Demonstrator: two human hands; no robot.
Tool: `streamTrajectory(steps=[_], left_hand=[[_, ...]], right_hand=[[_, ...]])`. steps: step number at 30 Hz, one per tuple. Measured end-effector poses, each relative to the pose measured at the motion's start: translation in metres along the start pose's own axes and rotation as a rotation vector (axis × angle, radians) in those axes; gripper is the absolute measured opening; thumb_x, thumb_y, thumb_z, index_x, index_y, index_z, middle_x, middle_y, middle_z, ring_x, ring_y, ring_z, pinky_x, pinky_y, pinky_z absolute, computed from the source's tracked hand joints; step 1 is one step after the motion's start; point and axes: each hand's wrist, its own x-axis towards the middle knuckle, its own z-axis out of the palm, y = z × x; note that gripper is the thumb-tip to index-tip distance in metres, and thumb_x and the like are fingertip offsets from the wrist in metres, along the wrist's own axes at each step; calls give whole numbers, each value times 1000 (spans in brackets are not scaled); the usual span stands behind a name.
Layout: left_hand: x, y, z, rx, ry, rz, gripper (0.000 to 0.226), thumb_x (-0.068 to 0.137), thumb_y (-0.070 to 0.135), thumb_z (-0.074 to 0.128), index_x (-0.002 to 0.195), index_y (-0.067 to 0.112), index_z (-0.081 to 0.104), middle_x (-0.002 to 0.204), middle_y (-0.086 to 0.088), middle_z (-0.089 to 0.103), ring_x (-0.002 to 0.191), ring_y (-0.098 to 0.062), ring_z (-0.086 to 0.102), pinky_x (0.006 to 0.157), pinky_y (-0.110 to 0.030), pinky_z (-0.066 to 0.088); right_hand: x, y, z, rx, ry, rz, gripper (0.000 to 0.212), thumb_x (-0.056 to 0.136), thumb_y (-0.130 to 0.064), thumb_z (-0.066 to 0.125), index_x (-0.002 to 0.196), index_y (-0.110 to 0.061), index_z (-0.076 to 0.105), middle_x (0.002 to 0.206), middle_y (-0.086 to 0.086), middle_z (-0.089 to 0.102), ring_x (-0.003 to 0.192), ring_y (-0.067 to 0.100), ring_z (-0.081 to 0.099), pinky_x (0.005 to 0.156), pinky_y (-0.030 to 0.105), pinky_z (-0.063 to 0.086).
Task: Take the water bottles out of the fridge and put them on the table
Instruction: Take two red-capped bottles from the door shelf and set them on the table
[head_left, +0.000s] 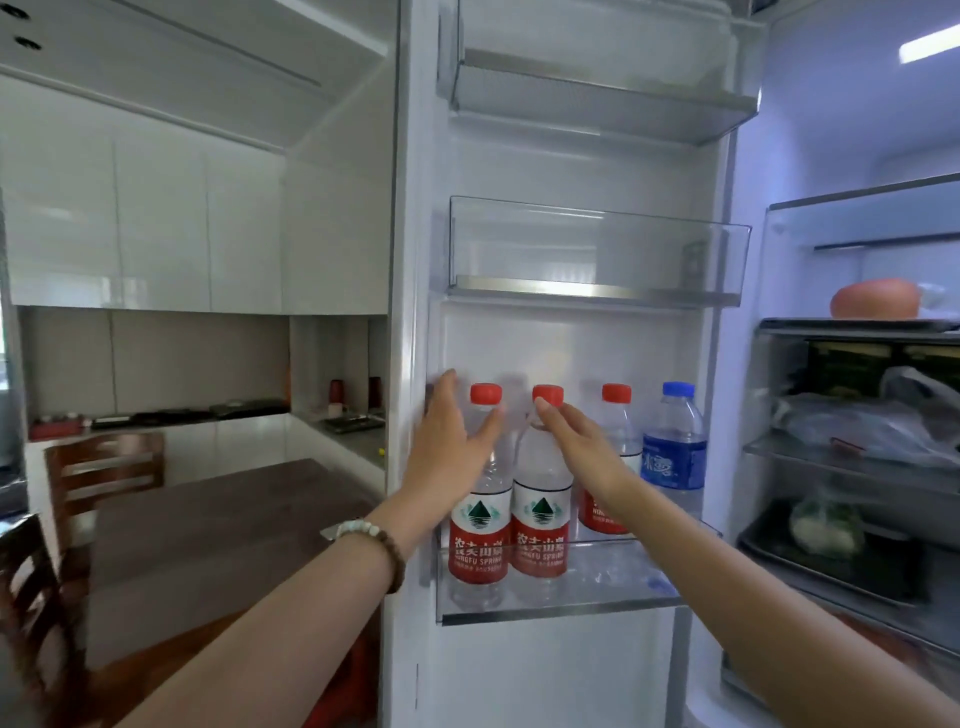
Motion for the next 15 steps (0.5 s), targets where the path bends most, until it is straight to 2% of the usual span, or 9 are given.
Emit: streamTrajectory(steps=[3,5,8,13,15], left_hand=[[5,-1,3,-18,-118,-88,48,90,48,49,129,21,43,120,4,56,109,-15,55,83,-23,43],[6,1,3,-58,-147,-110,41,91,47,48,123,20,51,113,5,59,95,-8,54,68,-13,36],[7,1,5,-140,-89,-130,40,89,47,50,115,18,59,110,3,65,88,-6,55,68,-15,37],[3,5,8,-191,10,-156,25,89,42,55,97,21,64,89,6,66,78,-4,57,67,-18,40],[0,8,8,-214,51,-145,26,89,41,56,95,18,67,90,5,67,81,-5,58,69,-16,40]], right_hand=[[8,4,1,68,-19,-46,53,89,-53,44,127,-16,51,107,-4,66,113,21,59,105,40,39],[13,10,2,113,-3,-79,55,79,-63,50,113,-20,60,99,-5,70,102,18,65,101,45,44],[18,17,4,192,23,-108,55,68,-68,53,96,-23,66,94,-3,72,97,17,67,98,43,47],[20,21,4,236,32,-117,50,69,-68,56,88,-24,69,94,-5,73,98,15,67,97,39,46],[19,21,2,262,29,-128,47,72,-65,57,90,-24,70,95,-6,73,100,16,66,97,38,46]])
